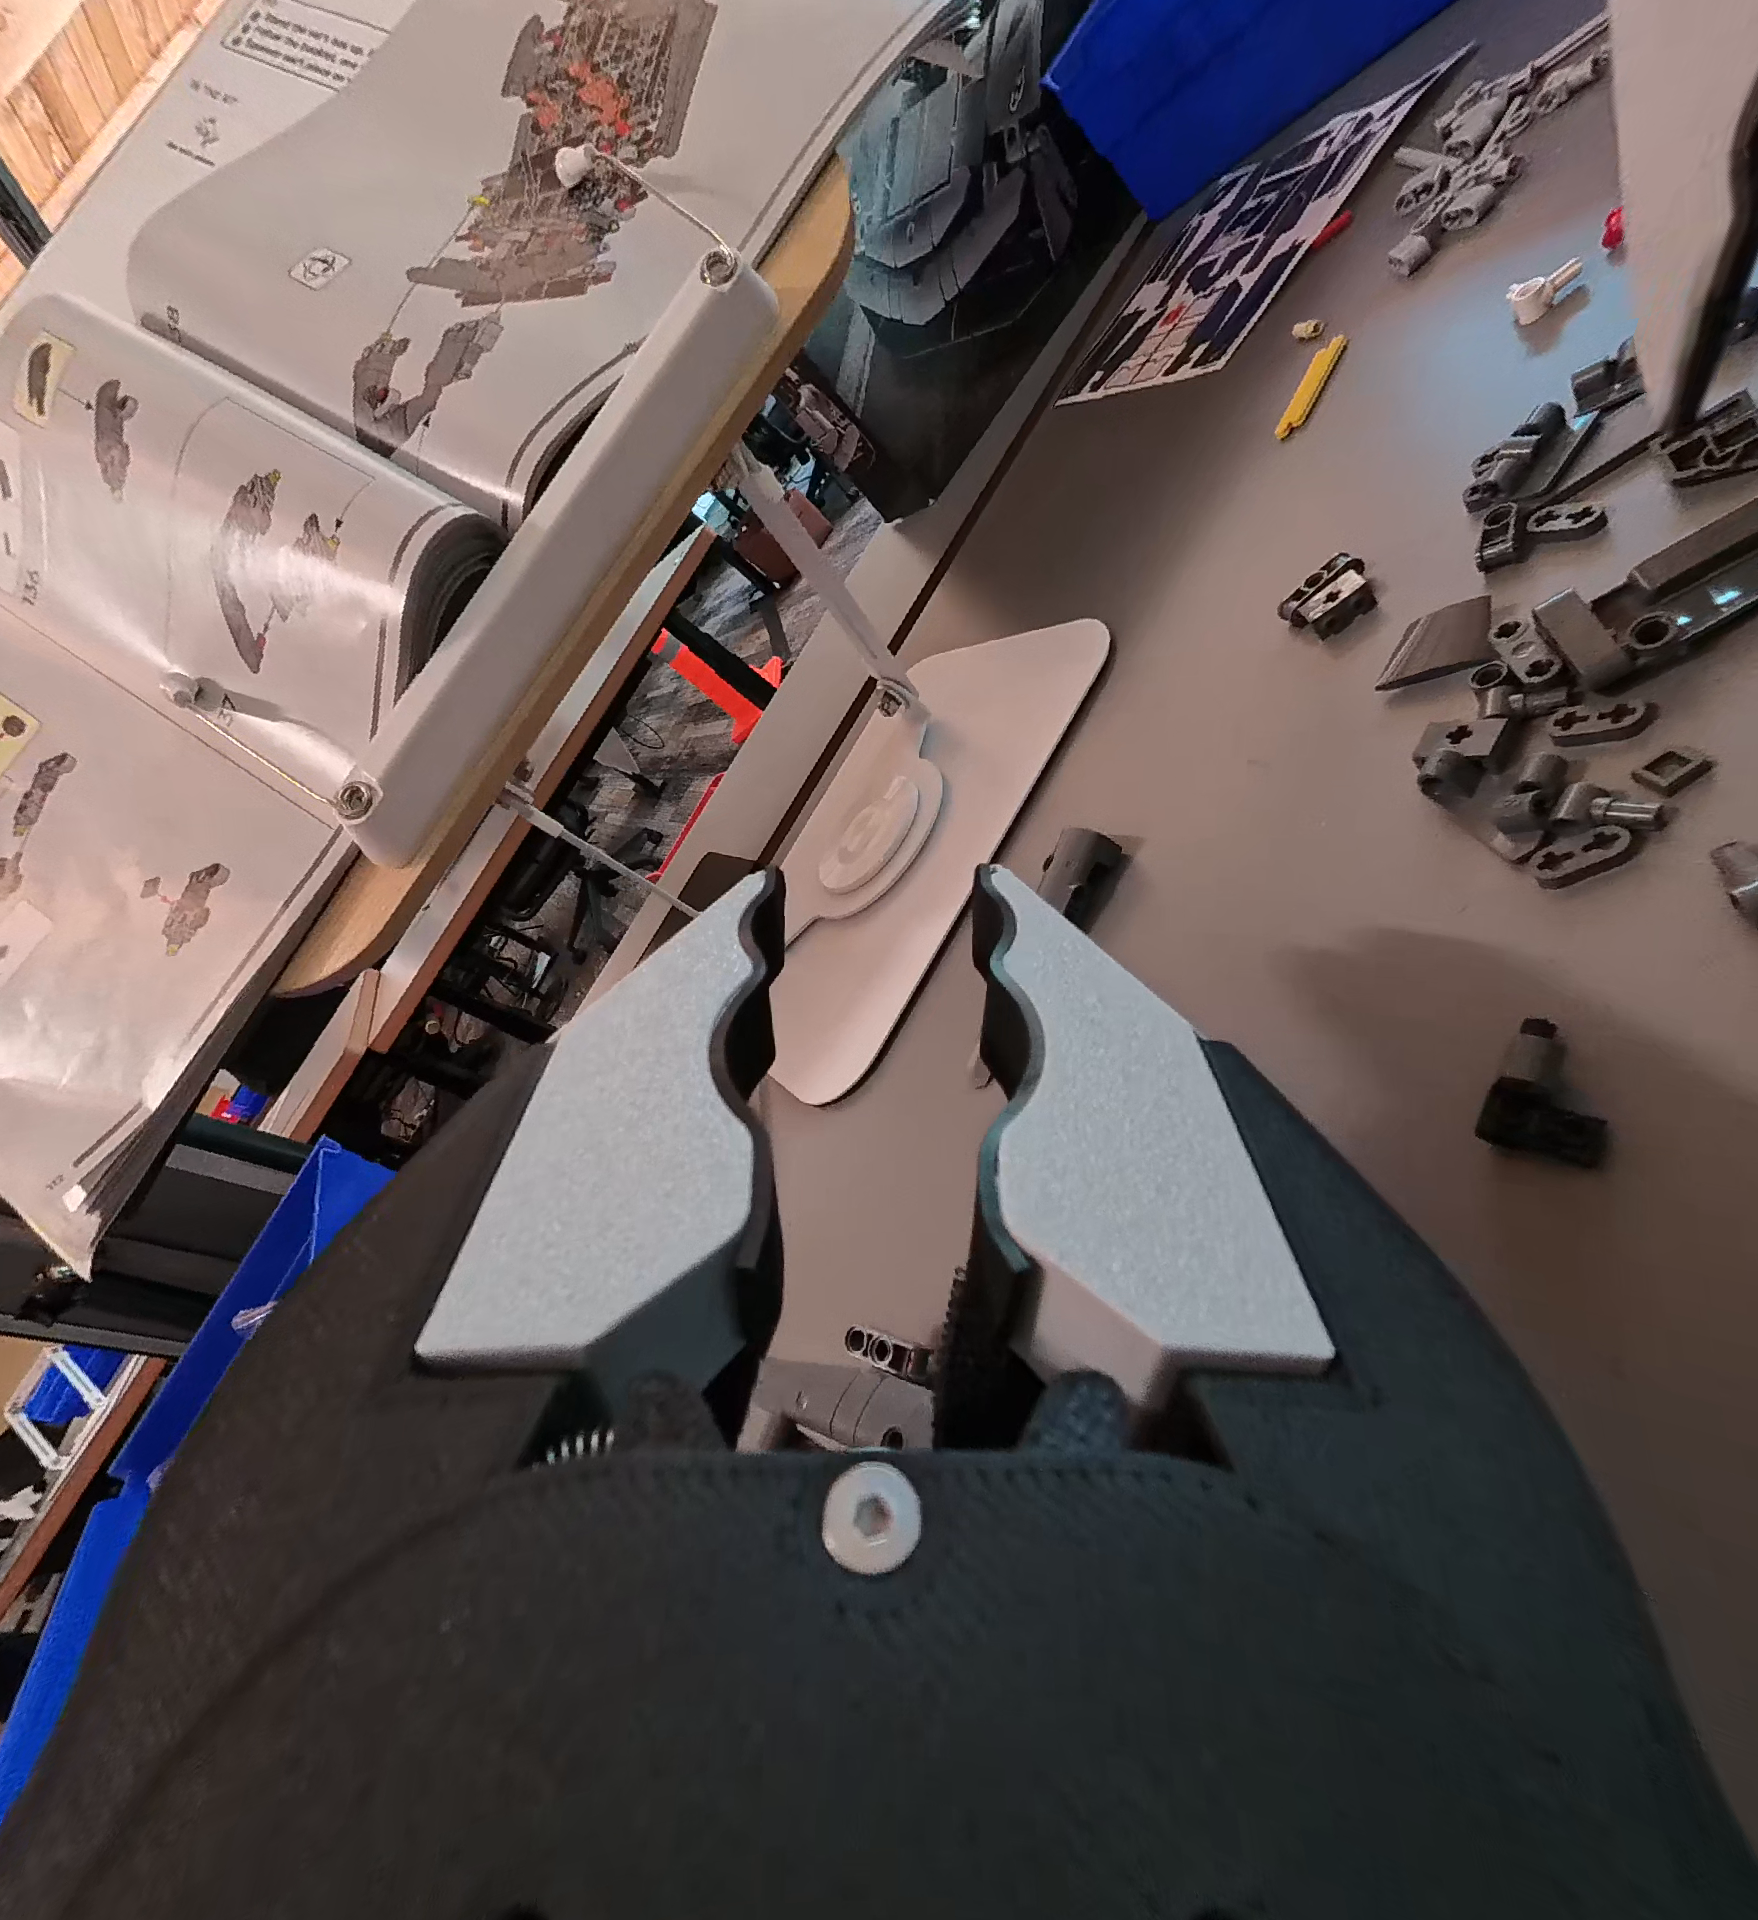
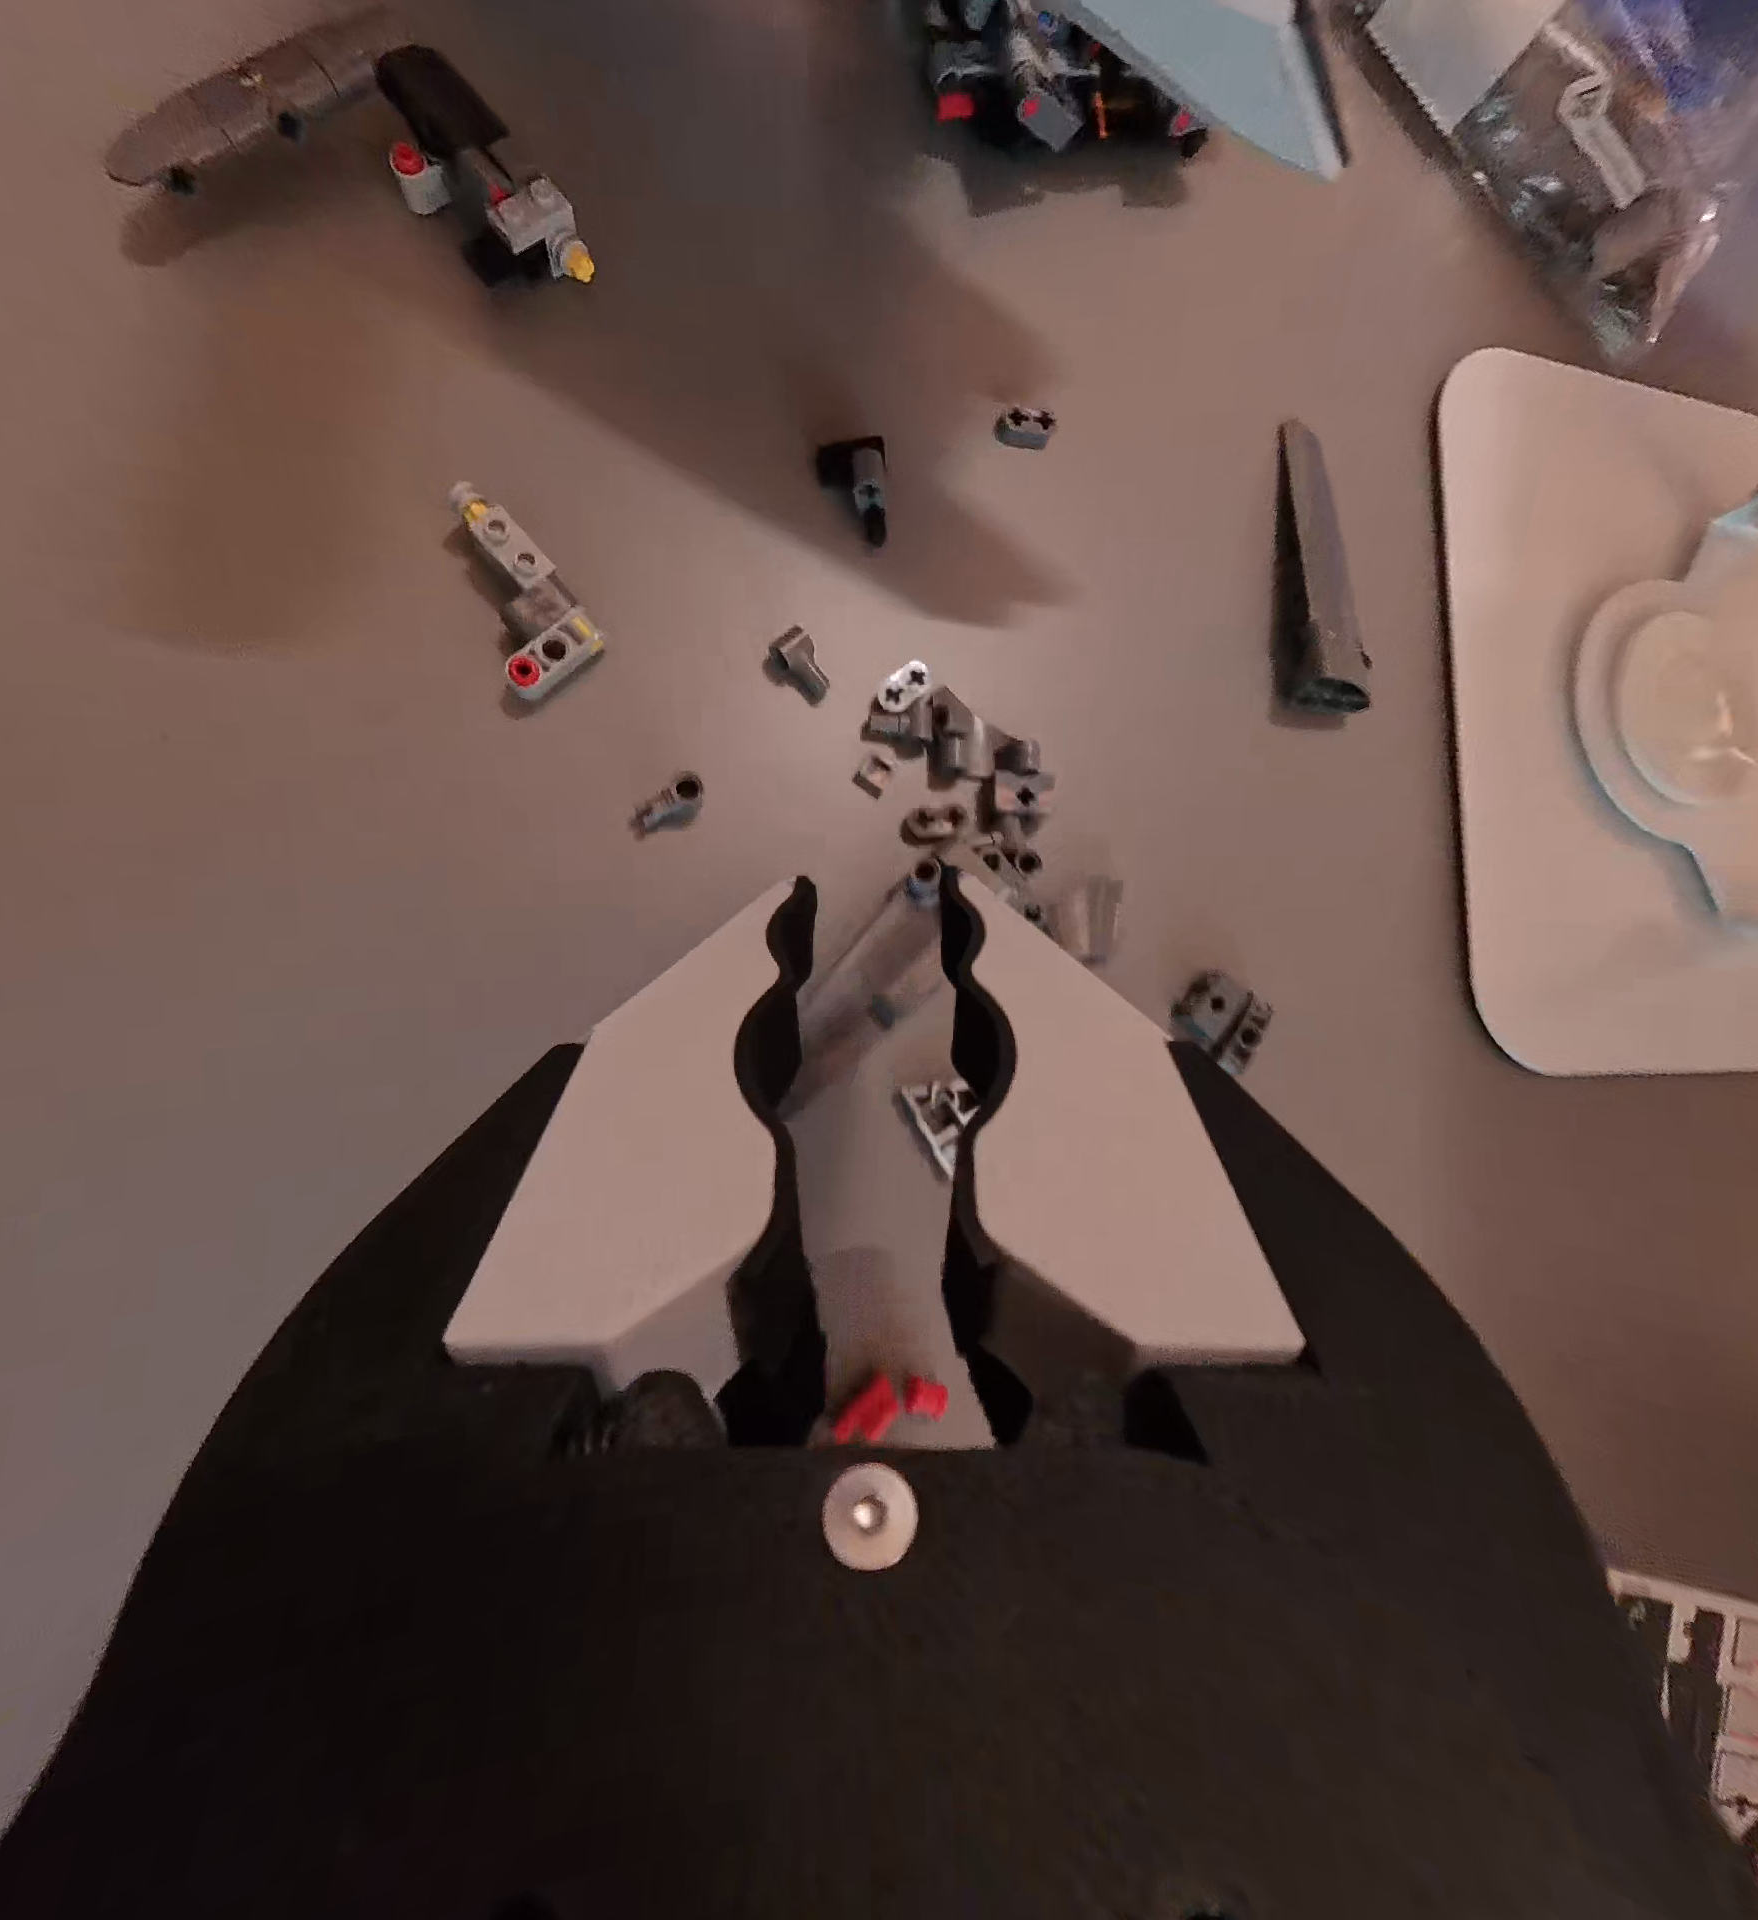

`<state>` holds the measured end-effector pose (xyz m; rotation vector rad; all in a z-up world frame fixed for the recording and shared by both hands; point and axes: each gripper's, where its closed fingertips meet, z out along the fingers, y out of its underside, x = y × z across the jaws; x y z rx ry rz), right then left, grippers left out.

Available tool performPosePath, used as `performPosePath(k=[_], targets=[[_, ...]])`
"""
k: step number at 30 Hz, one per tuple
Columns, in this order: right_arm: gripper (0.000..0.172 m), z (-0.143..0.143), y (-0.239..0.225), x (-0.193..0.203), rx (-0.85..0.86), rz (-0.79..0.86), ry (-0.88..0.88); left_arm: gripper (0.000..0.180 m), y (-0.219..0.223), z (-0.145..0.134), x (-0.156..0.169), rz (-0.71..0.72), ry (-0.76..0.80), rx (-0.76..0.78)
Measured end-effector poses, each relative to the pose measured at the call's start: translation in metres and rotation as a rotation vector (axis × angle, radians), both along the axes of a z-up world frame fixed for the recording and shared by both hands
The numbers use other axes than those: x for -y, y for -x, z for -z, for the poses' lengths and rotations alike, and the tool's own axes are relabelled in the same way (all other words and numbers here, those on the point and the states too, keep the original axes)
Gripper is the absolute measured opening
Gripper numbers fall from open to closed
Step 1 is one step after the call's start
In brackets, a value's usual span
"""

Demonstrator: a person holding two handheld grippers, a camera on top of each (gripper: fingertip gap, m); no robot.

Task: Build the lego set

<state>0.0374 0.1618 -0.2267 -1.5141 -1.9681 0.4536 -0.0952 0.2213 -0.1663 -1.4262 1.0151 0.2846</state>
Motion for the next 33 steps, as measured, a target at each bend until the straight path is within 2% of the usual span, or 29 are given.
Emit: performPosePath(k=[4, 9, 21, 33], targets=[[0.017, 0.017, 0.025, 0.004, 0.035, 0.004, 0.018, 0.034, 0.004, -0.002, -0.001, -0.011, -0.004, 0.003], [0.014, 0.035, 0.035, -0.002, 0.085, 0.021, 0.071, 0.034, 0.004, -0.005, 0.000, -0.005, -0.010, 0.010], [0.006, 0.038, 0.038, 0.000, 0.143, 0.039, 0.227, 0.033, -0.002, -0.005, 0.004, 0.020, -0.012, 0.005], [0.005, 0.037, 0.021, 0.007, 0.131, 0.046, 0.229, 0.033, -0.004, -0.005, 0.004, 0.026, -0.010, 0.004]])
